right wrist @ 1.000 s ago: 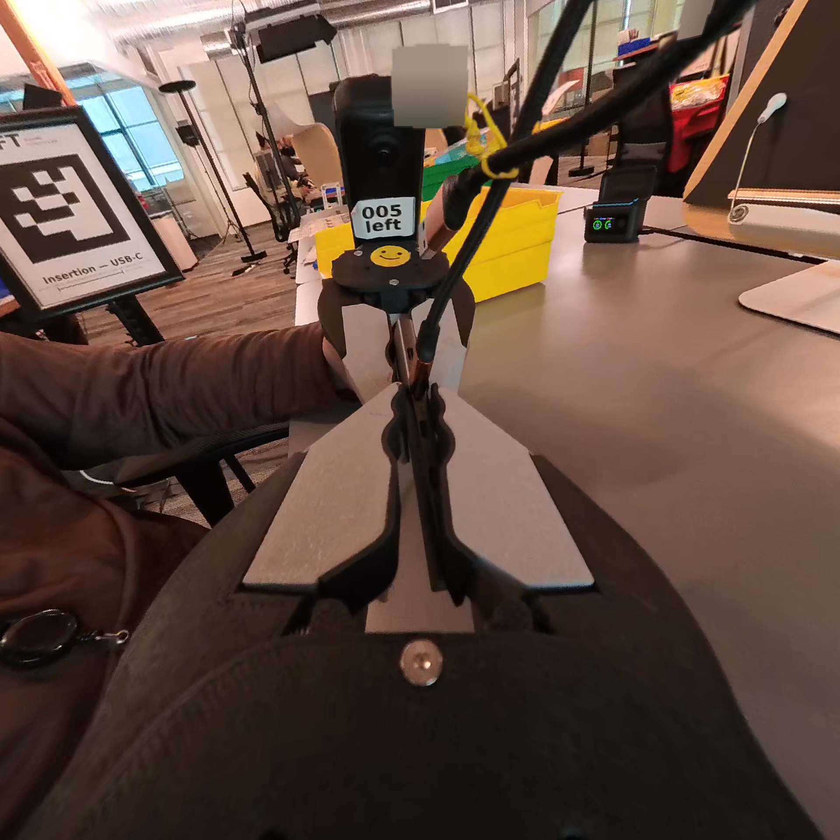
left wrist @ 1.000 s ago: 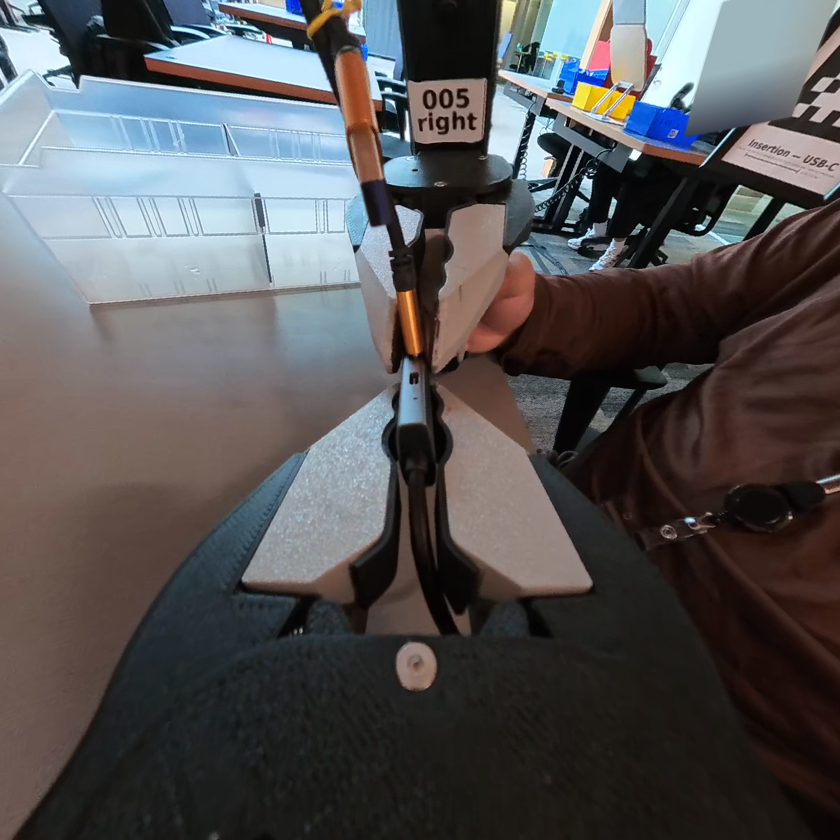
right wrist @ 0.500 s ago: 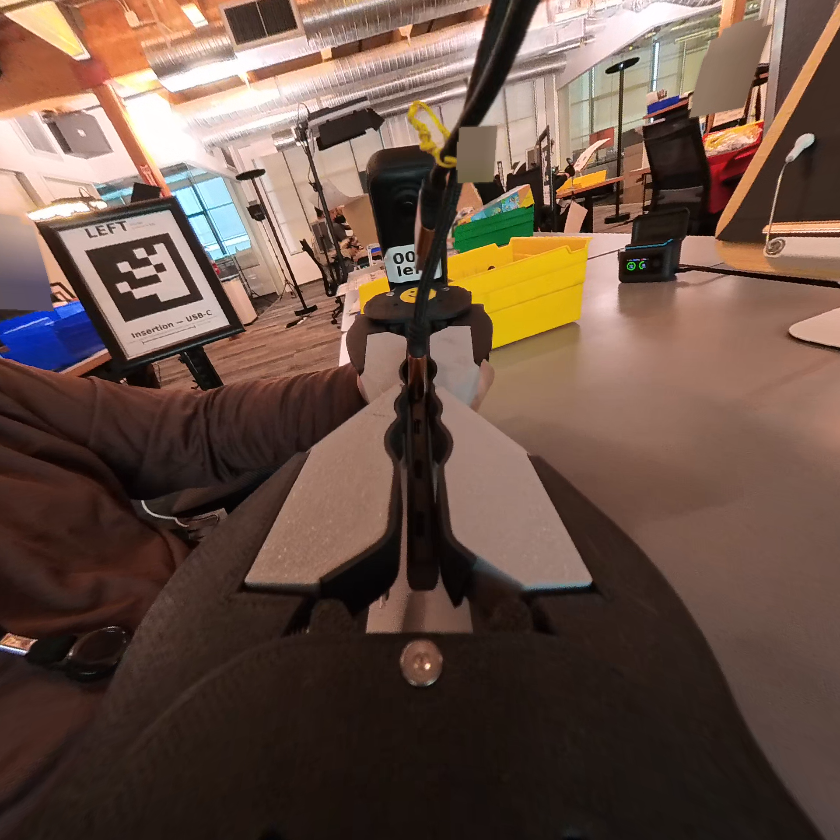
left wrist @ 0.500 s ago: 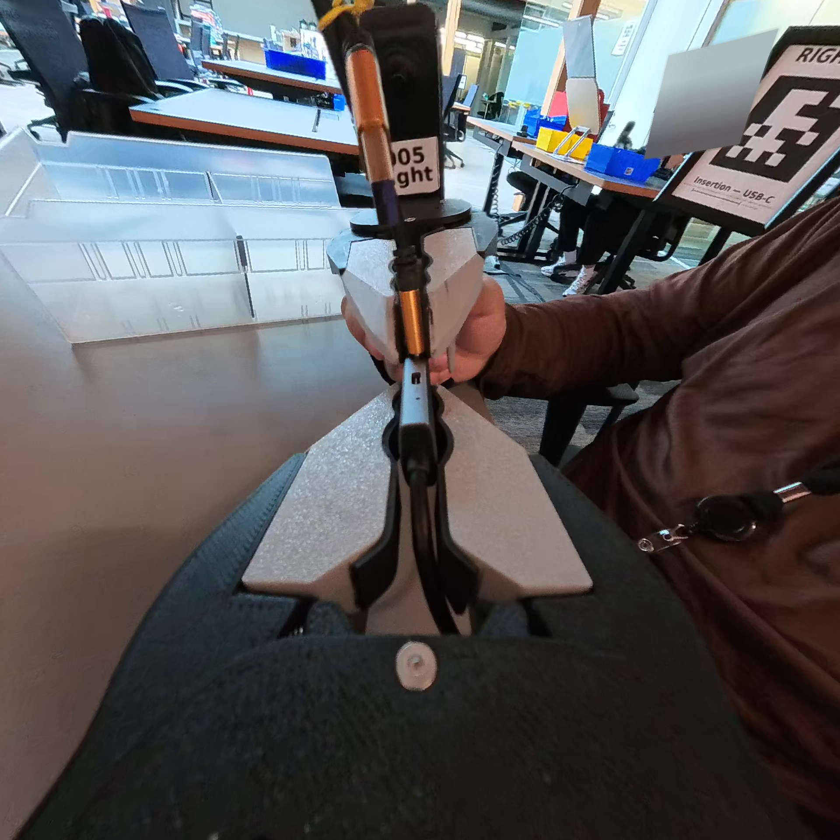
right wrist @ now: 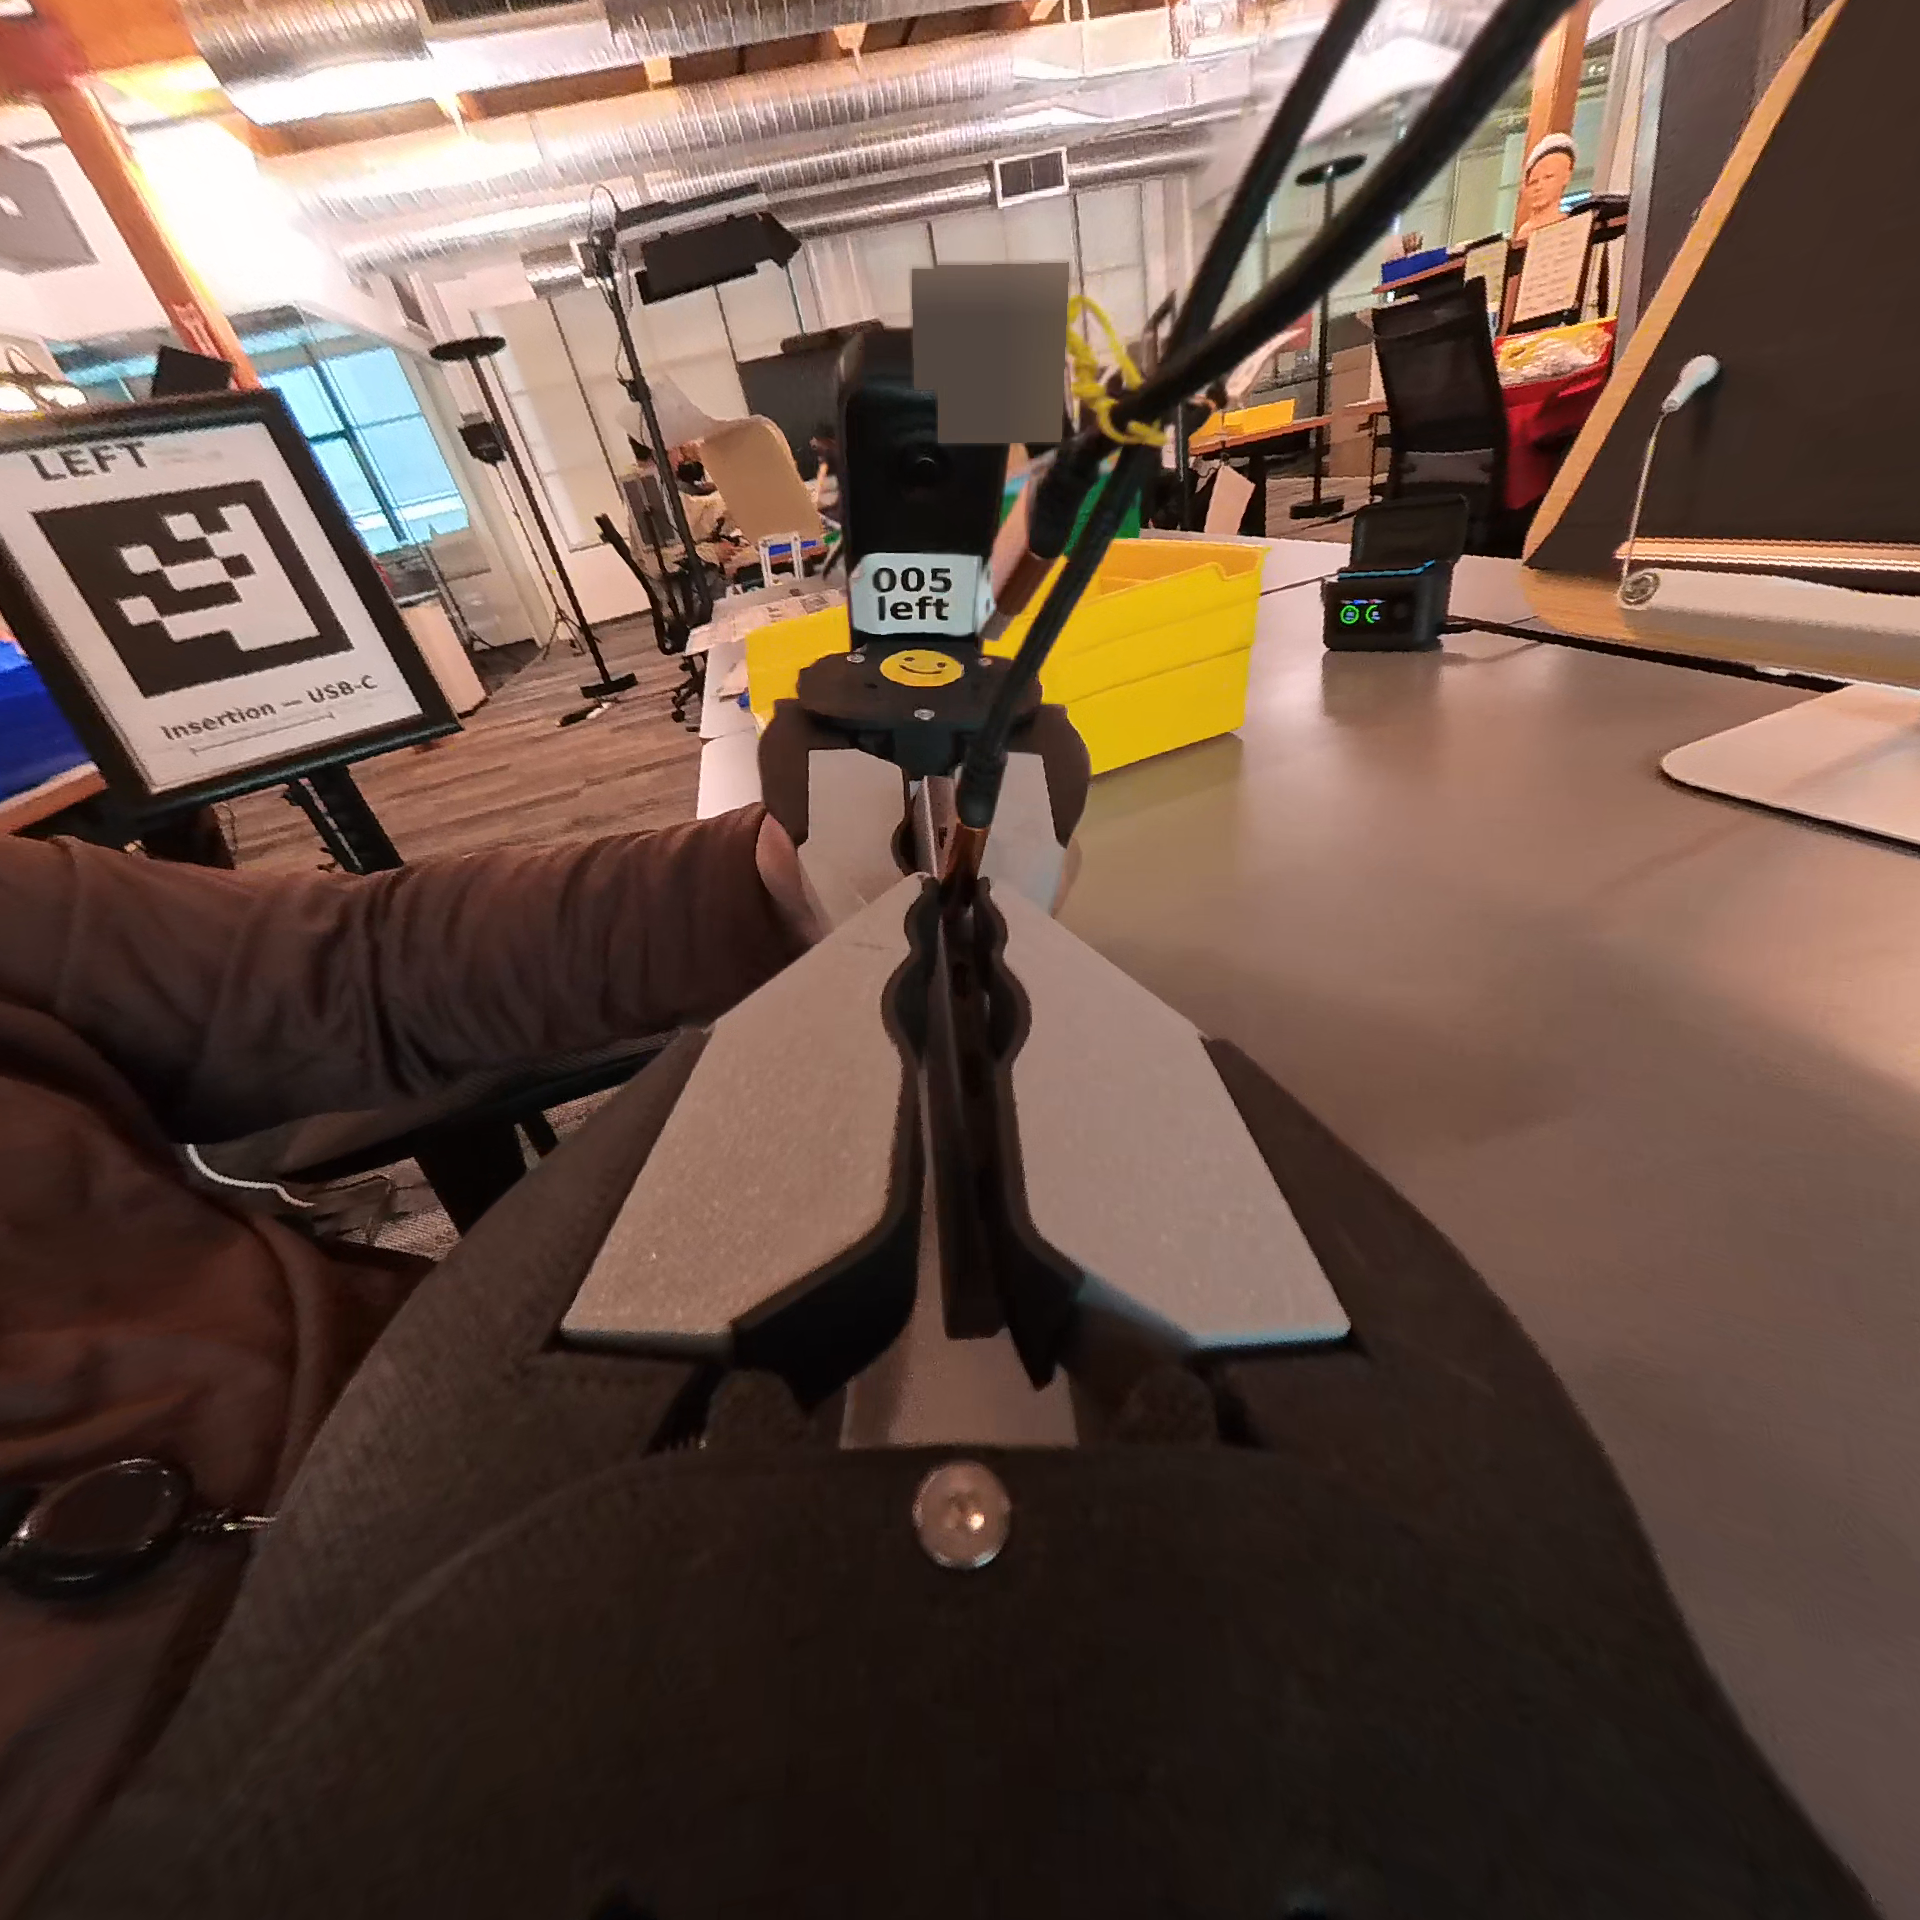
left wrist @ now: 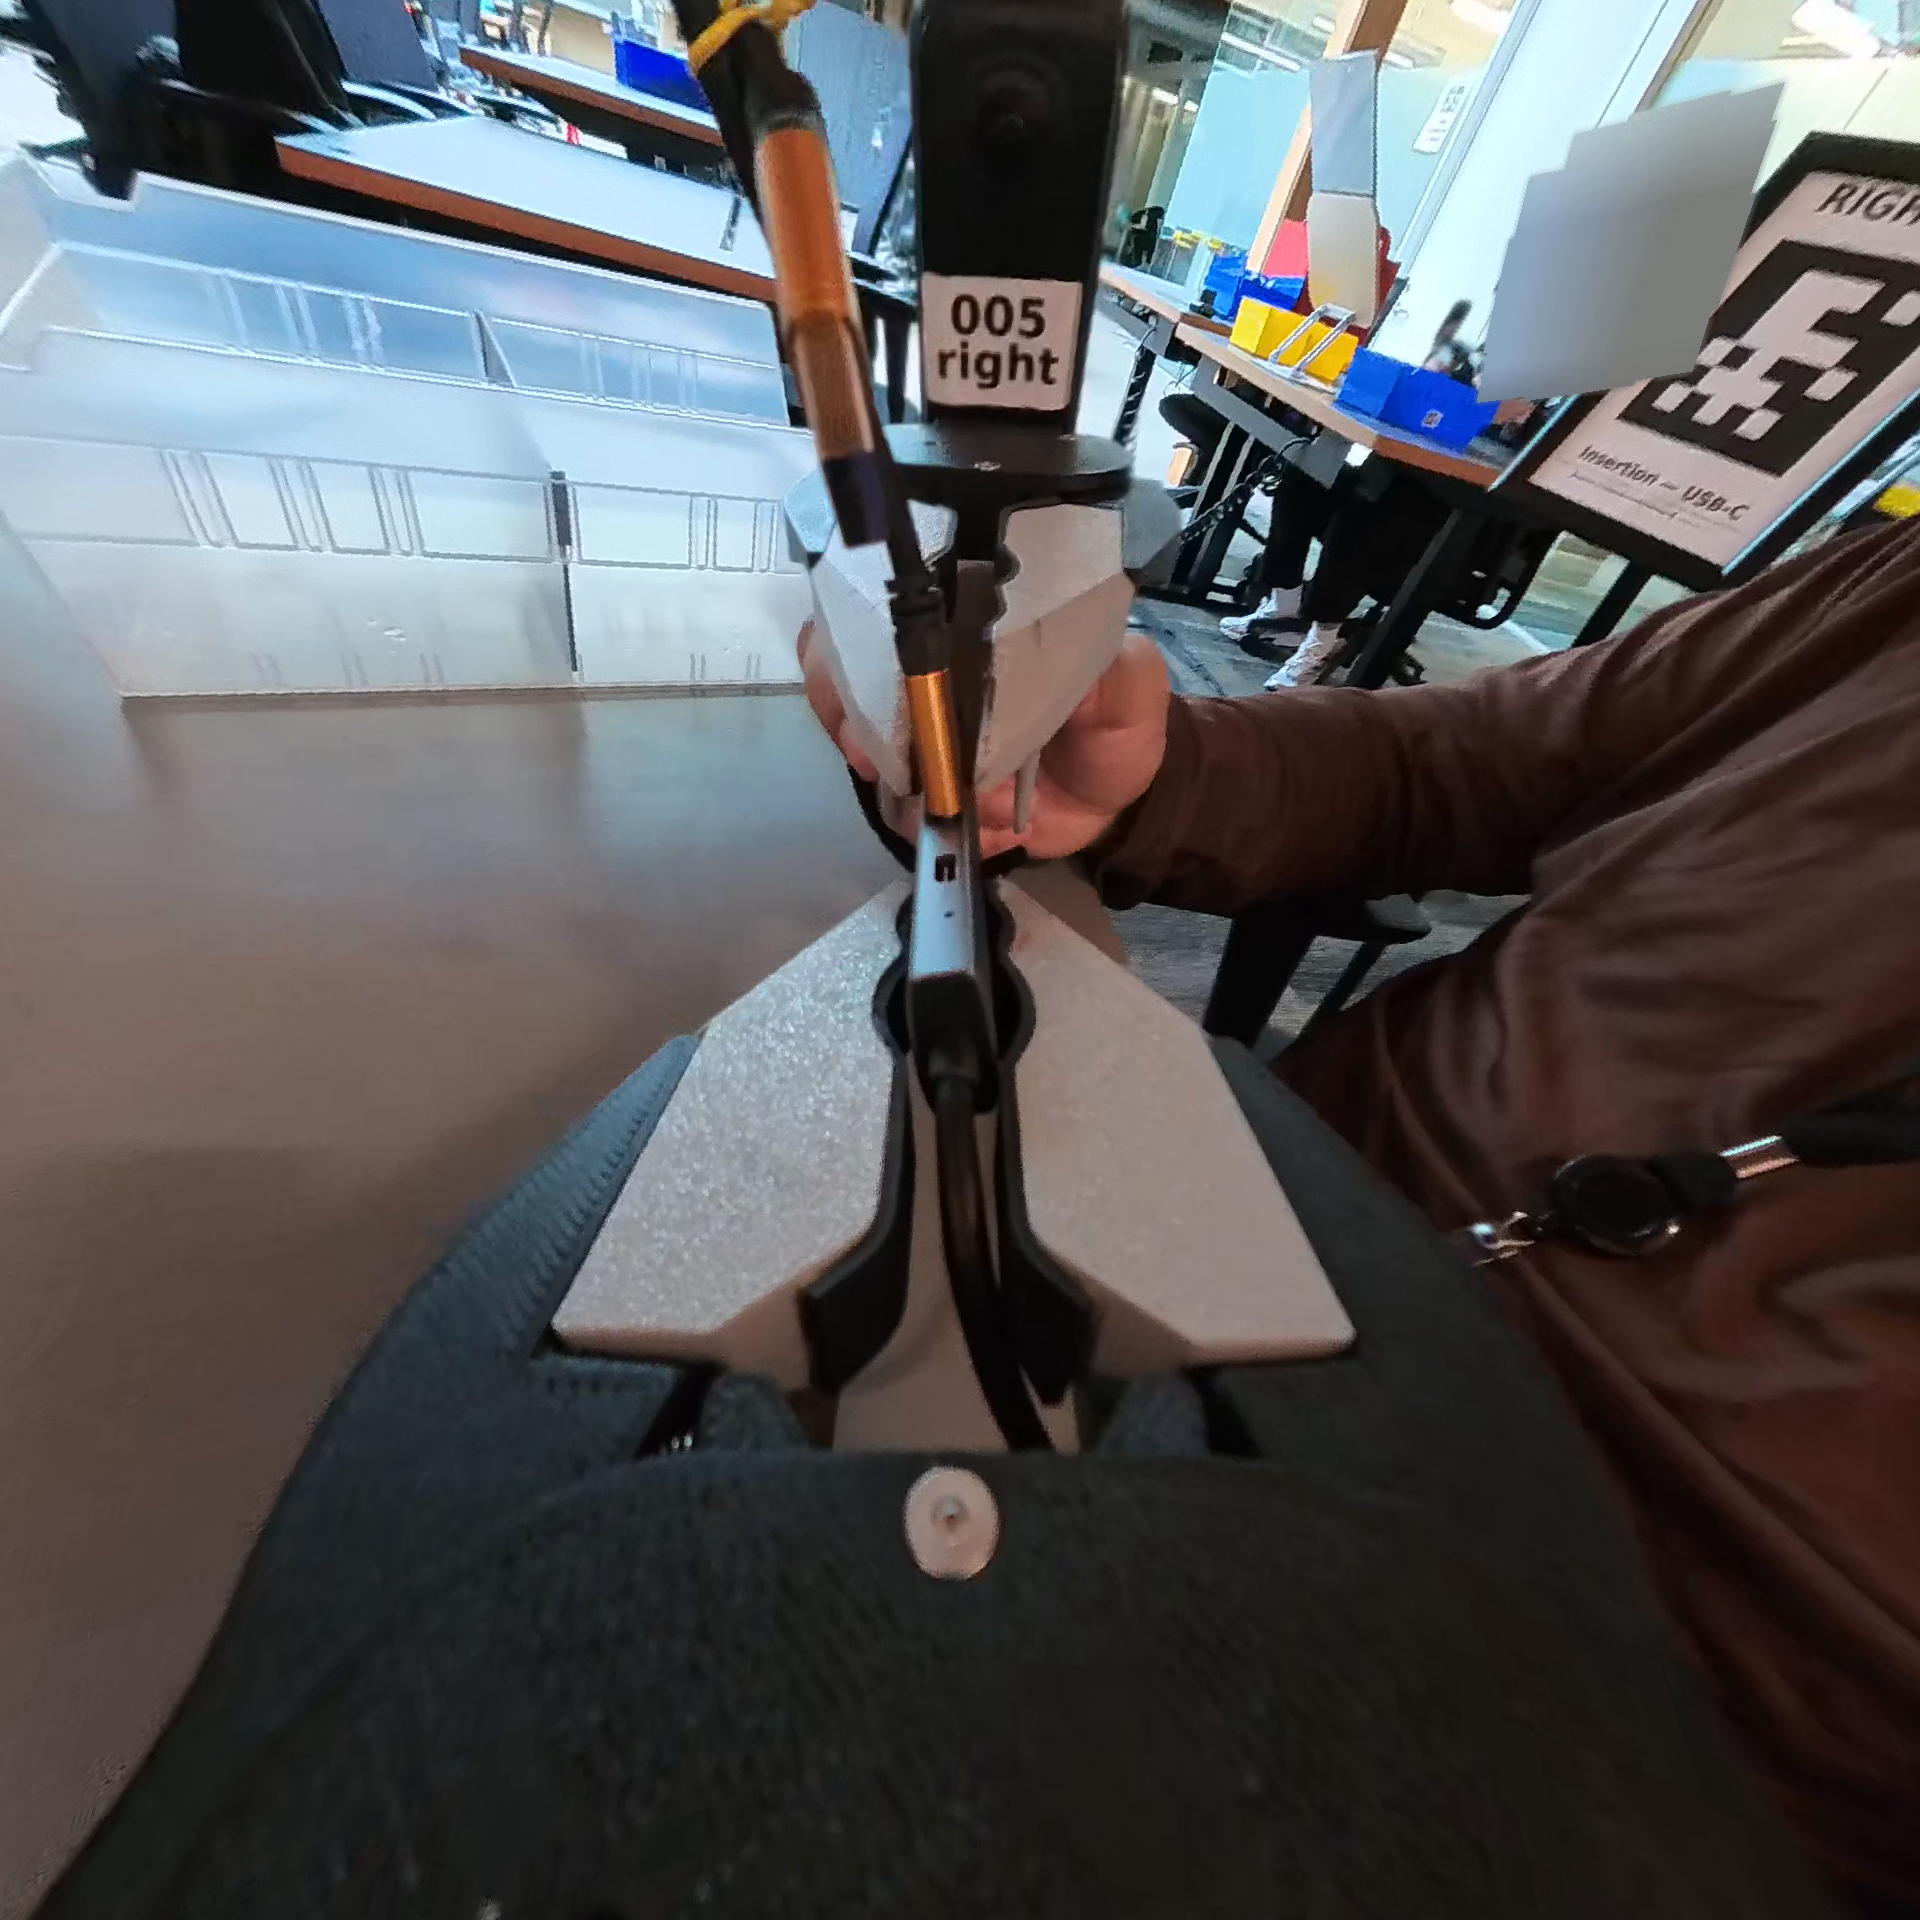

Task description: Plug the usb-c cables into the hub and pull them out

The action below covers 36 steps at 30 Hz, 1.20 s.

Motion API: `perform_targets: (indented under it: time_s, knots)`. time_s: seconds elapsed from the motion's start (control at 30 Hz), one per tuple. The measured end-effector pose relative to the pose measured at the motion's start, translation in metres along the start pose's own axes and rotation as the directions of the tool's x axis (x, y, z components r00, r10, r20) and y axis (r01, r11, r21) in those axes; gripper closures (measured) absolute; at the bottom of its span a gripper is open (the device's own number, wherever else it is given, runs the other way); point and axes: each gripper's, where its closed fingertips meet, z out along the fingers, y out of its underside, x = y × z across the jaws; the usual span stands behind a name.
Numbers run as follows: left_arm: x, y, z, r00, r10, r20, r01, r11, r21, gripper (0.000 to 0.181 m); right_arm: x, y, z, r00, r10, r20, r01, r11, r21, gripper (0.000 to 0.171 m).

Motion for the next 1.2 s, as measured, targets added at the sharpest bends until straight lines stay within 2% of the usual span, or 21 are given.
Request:
perform_targets:
  time_s: [0.57,0.73,1.0,1.13,1.2]
  knots:
    - [-0.004,-0.002,0.006,0.997,-0.067,-0.023,0.068,0.997,0.038,0.173,0.005,0.002,0.001,0.998,0.056,-0.017,-0.057,0.998,-0.012,0.169]
    - [-0.007,-0.002,0.006,0.999,-0.037,0.034,0.036,0.999,0.023,0.174,0.007,0.0,0.0,0.998,0.061,-0.02,-0.061,0.998,0.003,0.169]
    - [-0.005,-0.01,0.012,0.985,-0.17,0.001,0.169,0.982,0.087,0.174,0.009,-0.005,-0.003,0.996,0.077,-0.037,-0.076,0.997,0.024,0.169]
    - [-0.008,-0.014,0.011,0.978,-0.207,-0.009,0.206,0.97,0.131,0.174,0.015,-0.01,-0.001,0.985,0.173,-0.022,-0.17,0.98,0.1,0.17]
    - [-0.009,-0.019,0.006,0.969,-0.245,-0.041,0.249,0.954,0.17,0.174,0.018,-0.015,0.002,0.984,0.169,-0.056,-0.16,0.978,0.137,0.17]
